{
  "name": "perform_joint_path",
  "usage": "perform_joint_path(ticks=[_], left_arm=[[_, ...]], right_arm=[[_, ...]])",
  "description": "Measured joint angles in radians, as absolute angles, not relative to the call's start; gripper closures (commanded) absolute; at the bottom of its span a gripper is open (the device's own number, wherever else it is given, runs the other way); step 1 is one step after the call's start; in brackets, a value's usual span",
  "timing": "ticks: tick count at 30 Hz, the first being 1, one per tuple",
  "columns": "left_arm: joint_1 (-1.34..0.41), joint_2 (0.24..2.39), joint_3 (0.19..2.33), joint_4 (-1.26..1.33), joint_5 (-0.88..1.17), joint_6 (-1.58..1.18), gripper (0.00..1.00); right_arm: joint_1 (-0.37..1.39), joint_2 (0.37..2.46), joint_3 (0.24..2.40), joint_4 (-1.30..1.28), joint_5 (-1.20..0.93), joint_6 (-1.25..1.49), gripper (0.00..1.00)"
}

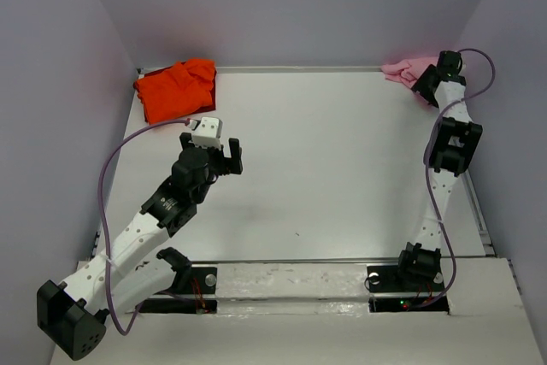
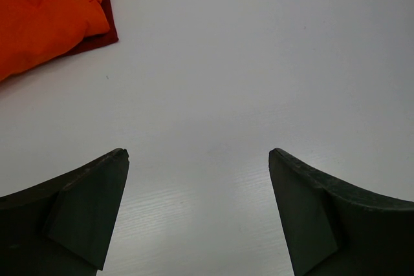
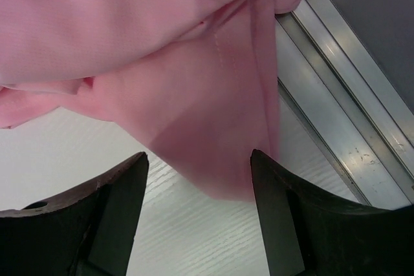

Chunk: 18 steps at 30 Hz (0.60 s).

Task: Fold and stack the t-shirts
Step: Pick up the crumpled T-shirt from the corner of the board.

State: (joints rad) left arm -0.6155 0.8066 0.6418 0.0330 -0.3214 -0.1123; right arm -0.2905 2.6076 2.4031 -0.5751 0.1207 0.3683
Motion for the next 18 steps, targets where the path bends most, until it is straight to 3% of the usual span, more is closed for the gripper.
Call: perform_joint_path(ticks=[9,18], left_arm=[[-0.616,0.807,0.642,0.033,-0.316,-0.112,0.01],[-0.616,0.806,0.642,0.033,-0.313,-0.112,0.01]], right_arm=[[-0.309,2.625,2.423,-0.602,0.054,0.39,0.33],[-0.314,2.63,2.423,-0.602,0.005,0.409,0.5]])
